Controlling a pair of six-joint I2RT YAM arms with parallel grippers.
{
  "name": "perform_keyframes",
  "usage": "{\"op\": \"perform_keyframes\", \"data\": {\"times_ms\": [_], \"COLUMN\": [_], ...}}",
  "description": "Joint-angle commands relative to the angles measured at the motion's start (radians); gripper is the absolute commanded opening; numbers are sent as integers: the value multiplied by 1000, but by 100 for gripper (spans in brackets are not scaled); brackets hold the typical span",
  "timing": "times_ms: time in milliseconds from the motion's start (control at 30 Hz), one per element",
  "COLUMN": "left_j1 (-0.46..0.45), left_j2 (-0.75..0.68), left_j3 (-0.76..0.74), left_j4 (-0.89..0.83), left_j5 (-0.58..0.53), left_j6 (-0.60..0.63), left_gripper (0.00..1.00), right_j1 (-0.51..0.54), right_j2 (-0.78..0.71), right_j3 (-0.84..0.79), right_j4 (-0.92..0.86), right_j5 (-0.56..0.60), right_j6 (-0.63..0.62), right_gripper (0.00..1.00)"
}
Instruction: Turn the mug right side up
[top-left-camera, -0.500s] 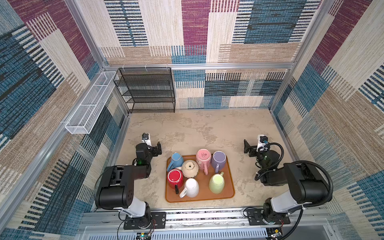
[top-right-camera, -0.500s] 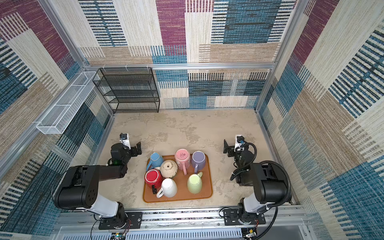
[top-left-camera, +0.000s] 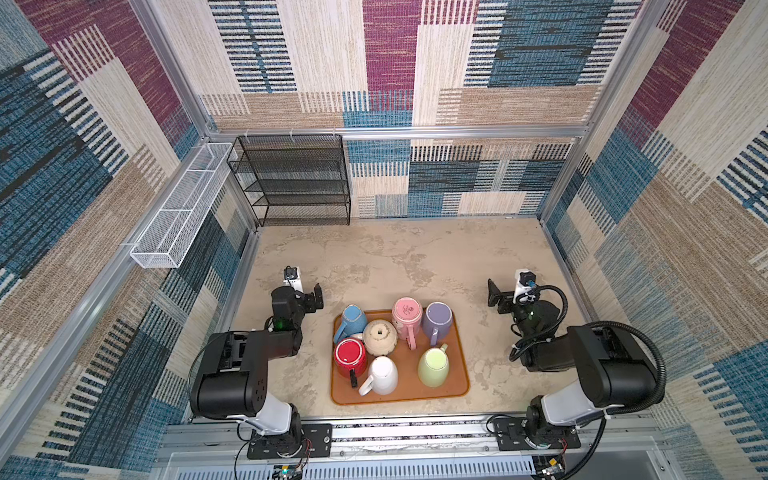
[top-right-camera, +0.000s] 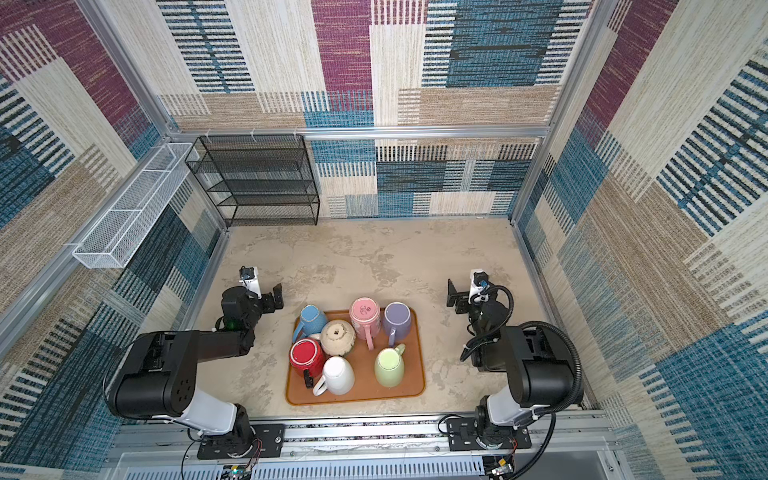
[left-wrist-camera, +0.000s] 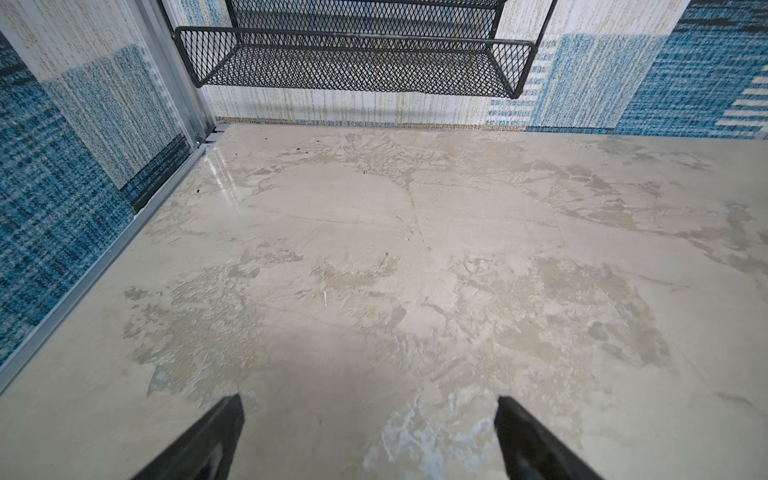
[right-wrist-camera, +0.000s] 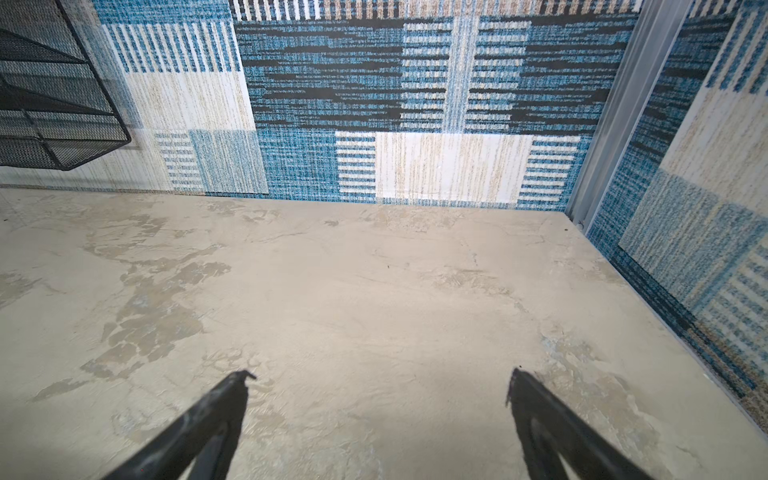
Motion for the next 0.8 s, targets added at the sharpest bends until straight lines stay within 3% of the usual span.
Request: {"op": "perform_keyframes", "data": {"times_ms": [0,500,567,667,767], "left_j1": [1,3,2,-2,-4], "left_j2": [-3,2,-2,-8,-79], "left_j3": [0,8,7,2,70], "left_j4": [8,-4,-1,8,-167], "left_j5": [12,19,17,-7,-60], "left_j6": [9,7,7,9,-15], "left_gripper": [99,99,99,98,96], "right_j1": [1,1,1,1,1], "right_j2": [-1,-1,-14,-94,-142], "right_j3": [6,7,9,26,98], "right_j4": [23,22,12,-85,-290], "right_j5": [0,-2,48,116,170], "right_j6": [8,8,25,52,95], "right_gripper": [99,100,99,99,99]}}
